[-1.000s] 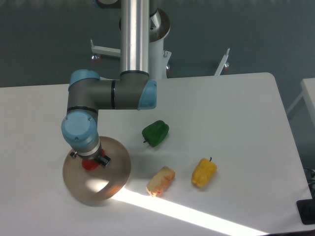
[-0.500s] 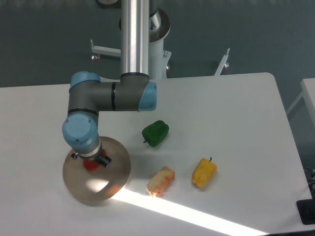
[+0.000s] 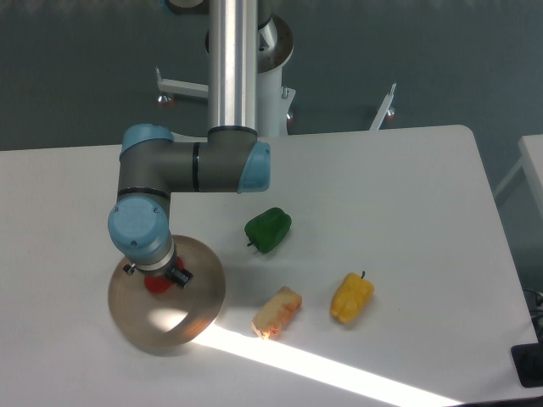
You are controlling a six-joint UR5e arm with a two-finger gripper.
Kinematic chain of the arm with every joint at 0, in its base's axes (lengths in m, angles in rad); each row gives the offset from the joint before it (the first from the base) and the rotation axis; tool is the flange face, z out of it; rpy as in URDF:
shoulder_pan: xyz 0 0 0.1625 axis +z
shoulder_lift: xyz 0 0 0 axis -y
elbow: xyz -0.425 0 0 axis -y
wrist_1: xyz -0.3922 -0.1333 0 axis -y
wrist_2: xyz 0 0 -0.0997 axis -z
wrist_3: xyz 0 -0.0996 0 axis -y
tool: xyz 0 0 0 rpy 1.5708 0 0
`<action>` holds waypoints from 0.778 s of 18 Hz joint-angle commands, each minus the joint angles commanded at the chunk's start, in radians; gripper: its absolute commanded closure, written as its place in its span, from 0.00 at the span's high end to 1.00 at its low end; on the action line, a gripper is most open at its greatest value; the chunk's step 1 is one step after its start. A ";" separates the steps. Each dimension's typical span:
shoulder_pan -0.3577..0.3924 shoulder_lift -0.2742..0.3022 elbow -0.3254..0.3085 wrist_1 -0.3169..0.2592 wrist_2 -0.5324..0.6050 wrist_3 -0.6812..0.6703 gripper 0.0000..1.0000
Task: Place the red pepper on the plate
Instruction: 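Hold the gripper still on the pepper, then open it, then lift the open gripper up away from the red pepper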
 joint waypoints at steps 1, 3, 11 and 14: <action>0.000 0.000 0.000 0.000 0.000 0.002 0.79; 0.000 0.002 0.000 0.000 0.000 0.003 0.84; 0.002 0.026 0.003 -0.021 0.002 0.006 0.98; 0.018 0.060 0.006 -0.058 0.002 0.038 0.99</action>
